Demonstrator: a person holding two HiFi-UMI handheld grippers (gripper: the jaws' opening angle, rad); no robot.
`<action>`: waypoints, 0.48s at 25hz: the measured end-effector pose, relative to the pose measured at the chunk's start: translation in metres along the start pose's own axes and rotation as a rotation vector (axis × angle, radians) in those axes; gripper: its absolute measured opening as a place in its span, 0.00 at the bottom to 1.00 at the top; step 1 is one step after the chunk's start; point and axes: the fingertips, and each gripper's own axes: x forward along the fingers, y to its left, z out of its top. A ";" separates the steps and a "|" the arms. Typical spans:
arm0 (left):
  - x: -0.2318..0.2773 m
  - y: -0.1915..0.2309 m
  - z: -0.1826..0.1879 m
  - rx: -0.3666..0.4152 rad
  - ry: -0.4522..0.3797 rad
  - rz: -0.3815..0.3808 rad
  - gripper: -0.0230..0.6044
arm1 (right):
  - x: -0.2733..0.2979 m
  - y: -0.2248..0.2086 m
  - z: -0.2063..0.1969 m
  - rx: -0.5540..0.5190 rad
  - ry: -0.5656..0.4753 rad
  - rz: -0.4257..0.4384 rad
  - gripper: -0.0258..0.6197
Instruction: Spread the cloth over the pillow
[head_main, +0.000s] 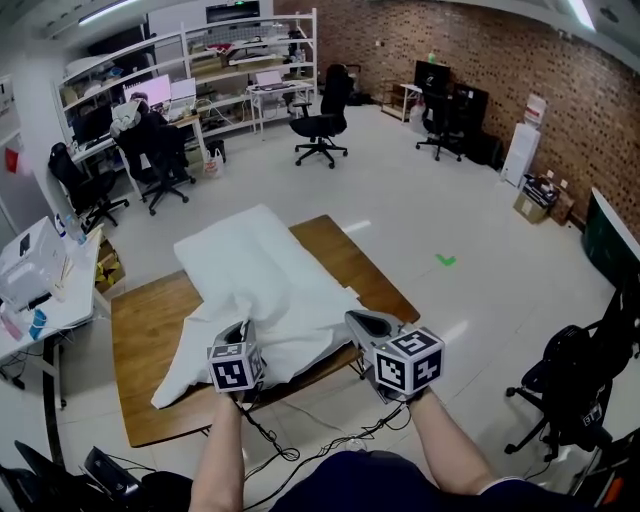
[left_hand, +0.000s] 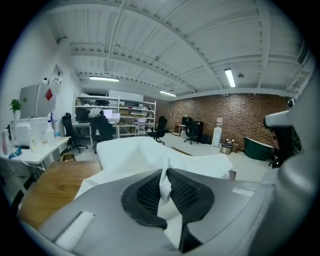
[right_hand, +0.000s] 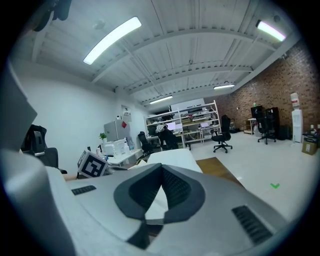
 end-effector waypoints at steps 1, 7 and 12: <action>-0.002 -0.002 0.003 0.004 -0.005 -0.003 0.08 | -0.001 -0.004 -0.002 0.007 0.004 -0.007 0.05; -0.013 -0.013 0.015 0.005 -0.030 -0.015 0.07 | 0.002 -0.012 -0.025 0.036 0.039 -0.006 0.05; -0.024 -0.001 0.041 -0.010 -0.082 0.026 0.07 | 0.005 -0.038 -0.050 0.060 0.073 -0.056 0.05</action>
